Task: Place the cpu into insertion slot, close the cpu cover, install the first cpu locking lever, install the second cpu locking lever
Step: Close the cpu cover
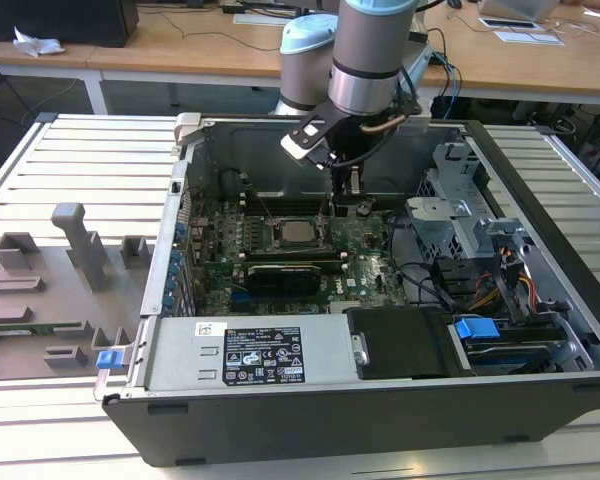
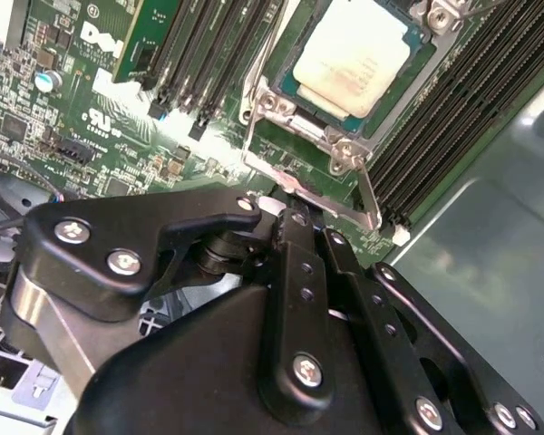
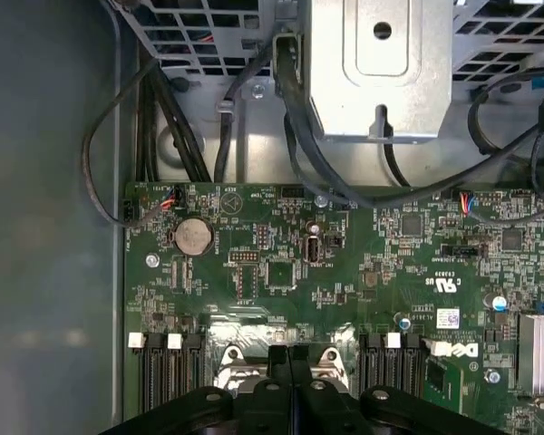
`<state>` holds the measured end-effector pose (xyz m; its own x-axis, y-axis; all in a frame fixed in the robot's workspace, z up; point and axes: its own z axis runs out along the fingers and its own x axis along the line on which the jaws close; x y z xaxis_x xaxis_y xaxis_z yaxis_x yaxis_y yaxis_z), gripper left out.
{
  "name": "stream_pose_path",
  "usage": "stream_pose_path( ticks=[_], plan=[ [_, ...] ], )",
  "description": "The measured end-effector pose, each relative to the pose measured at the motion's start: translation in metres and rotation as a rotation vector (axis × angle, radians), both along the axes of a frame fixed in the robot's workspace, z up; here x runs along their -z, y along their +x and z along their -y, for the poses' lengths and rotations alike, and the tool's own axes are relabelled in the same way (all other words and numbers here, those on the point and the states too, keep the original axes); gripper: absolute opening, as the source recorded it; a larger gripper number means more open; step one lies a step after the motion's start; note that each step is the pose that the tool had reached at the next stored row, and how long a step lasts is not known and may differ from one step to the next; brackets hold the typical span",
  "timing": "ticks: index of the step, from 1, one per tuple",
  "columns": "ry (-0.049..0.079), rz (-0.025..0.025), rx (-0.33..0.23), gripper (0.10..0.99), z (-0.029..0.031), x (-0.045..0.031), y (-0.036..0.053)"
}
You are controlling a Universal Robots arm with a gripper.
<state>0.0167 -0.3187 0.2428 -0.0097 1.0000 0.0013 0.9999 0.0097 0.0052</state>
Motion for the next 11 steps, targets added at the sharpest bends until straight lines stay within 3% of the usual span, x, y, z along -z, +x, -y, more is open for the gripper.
stream_pose_path(
  ticks=[11],
  plan=[
    [0.0, 0.0, 0.0, 0.106, 0.0, 0.0, -0.0175]
  ],
)
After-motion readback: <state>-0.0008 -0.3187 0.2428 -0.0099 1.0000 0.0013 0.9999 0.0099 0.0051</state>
